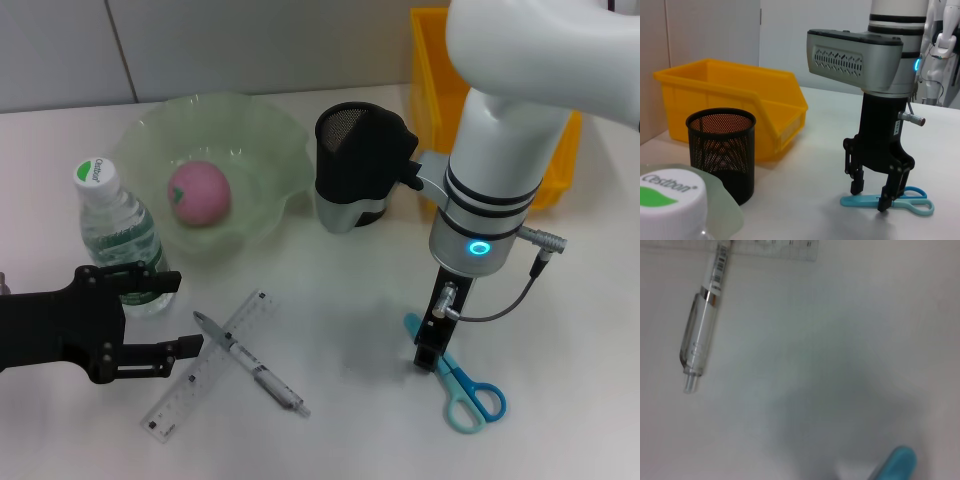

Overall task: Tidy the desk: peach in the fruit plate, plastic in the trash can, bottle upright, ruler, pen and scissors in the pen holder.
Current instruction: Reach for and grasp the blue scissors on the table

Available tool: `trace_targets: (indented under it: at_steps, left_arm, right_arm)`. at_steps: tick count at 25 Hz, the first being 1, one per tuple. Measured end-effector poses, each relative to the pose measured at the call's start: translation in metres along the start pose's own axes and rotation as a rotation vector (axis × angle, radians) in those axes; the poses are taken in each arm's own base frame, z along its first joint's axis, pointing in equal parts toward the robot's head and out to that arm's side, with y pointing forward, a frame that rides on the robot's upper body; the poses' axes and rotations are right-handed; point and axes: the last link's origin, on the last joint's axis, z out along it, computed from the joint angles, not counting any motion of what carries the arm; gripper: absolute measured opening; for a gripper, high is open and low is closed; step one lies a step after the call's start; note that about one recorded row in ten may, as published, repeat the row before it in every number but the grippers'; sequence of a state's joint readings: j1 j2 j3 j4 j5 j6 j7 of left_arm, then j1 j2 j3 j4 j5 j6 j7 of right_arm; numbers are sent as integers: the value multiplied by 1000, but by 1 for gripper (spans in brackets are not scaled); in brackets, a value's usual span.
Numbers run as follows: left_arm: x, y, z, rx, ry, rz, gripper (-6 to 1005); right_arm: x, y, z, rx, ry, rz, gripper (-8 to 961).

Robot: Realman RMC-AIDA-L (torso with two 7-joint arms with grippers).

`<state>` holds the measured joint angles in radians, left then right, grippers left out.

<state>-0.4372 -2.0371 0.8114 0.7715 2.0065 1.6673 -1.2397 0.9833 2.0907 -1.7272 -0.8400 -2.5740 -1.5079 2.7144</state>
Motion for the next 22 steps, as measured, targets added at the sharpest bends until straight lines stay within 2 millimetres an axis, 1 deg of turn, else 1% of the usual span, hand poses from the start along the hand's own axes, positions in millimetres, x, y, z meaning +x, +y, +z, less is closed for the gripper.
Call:
trace_targets:
  at_steps: [17,22]
  left_arm:
    - [3,-2,1,-1,1,9,779]
    - [3,-2,1,-2,2,7,779]
  right_arm:
    - [-1,0,0,-3,-5,0,328]
    - [-1,1,0,-4,-5,0,288]
